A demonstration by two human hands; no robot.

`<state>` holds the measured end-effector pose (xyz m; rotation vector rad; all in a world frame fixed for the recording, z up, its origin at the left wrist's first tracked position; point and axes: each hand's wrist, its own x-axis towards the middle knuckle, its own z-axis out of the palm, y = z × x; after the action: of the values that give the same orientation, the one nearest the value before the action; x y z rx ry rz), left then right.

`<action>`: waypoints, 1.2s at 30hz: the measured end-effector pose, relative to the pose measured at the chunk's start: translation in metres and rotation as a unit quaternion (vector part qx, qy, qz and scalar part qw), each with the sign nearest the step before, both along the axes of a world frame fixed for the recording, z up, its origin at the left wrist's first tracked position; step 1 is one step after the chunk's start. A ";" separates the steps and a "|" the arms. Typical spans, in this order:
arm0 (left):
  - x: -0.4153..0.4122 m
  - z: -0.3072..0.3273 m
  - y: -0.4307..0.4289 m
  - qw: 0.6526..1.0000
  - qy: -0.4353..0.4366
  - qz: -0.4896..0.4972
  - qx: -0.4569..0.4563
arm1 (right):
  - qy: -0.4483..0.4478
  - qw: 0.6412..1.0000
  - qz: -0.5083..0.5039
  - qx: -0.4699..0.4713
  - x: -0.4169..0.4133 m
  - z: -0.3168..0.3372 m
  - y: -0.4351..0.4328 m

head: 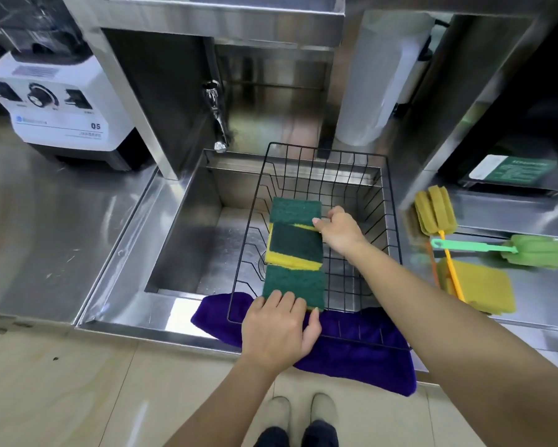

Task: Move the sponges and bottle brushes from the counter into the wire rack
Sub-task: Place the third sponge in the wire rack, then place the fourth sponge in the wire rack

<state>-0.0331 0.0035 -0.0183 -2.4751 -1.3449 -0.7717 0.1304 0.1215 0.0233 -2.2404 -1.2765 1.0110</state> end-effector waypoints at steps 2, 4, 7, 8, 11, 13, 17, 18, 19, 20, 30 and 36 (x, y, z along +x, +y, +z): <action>-0.001 0.000 0.000 1.000 0.009 -0.004 -0.003 | 0.000 1.000 0.010 0.028 0.008 0.009 -0.006; 0.001 0.001 -0.002 1.000 0.019 -0.009 -0.005 | 0.000 0.998 0.018 0.060 0.018 0.021 -0.012; 0.015 0.006 -0.007 0.999 0.031 -0.033 -0.019 | -0.027 0.993 0.001 0.112 0.038 0.035 -0.025; 0.024 0.008 -0.010 0.998 0.039 -0.047 -0.027 | -0.033 0.991 -0.012 0.127 0.045 0.038 -0.030; 0.056 0.014 -0.019 0.993 0.064 -0.083 -0.051 | -0.049 0.986 -0.052 0.152 0.067 0.041 -0.047; 0.075 0.017 -0.024 0.989 0.078 -0.110 -0.065 | -0.074 0.982 -0.074 0.156 0.086 0.041 -0.062; 0.092 0.014 -0.031 0.983 0.083 -0.137 -0.087 | -0.141 0.971 -0.128 0.142 0.126 0.040 -0.100; 0.093 0.013 -0.031 0.983 0.083 -0.140 -0.087 | -0.152 0.968 -0.144 0.136 0.135 0.039 -0.110; 0.093 0.012 -0.031 0.983 0.084 -0.142 -0.084 | -0.166 0.966 -0.155 0.127 0.143 0.036 -0.119; 0.093 0.011 -0.031 0.983 0.083 -0.144 -0.078 | -0.182 0.964 -0.158 0.110 0.151 0.032 -0.127; 0.092 0.010 -0.034 0.984 0.079 -0.147 -0.057 | -0.159 0.976 -0.131 -0.070 0.184 0.014 -0.163; 0.092 0.010 -0.034 0.985 0.078 -0.144 -0.045 | -0.141 0.973 -0.151 -0.105 0.190 0.012 -0.171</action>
<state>0.0584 -0.0301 -0.0083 -2.7752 -1.0012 -0.5672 0.3208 -0.0495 0.0350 -2.7166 -0.9207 0.7650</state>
